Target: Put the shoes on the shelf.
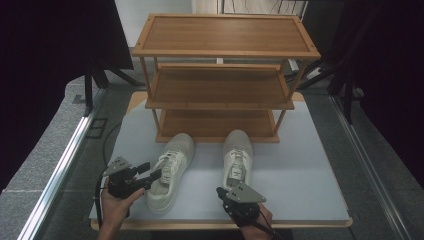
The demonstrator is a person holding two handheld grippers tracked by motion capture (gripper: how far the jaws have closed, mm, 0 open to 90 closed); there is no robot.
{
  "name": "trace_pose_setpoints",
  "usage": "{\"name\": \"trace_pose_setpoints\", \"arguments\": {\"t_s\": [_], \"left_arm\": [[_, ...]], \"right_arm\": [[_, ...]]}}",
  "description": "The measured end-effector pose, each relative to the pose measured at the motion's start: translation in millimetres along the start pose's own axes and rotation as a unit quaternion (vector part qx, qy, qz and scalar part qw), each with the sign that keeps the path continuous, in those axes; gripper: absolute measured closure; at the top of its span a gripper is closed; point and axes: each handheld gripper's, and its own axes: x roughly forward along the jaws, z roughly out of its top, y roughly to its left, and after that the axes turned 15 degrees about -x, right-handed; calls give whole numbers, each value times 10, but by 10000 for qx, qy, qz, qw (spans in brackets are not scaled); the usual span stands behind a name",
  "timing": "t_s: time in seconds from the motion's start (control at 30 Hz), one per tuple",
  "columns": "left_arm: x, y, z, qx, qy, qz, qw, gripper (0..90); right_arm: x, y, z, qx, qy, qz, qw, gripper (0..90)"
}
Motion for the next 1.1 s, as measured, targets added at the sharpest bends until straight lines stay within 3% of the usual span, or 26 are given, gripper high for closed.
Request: {"name": "trace_pose_setpoints", "arguments": {"t_s": [0.33,0.5,0.73,1.1], "left_arm": [[-22,18,8,-40,-30,-11,10000,420],[-5,10,8,-29,7,-33,10000,419],[9,8,5,-23,17,-36,10000,419],[2,8,10,-19,7,-33,10000,419]], "right_arm": [[-316,-99,-225,183,76,-193,9996,893],[-523,-222,-398,397,81,-212,9990,893],[-678,-356,-531,579,116,-316,9978,893],[-918,-612,-748,834,232,-677,9939,894]]}}
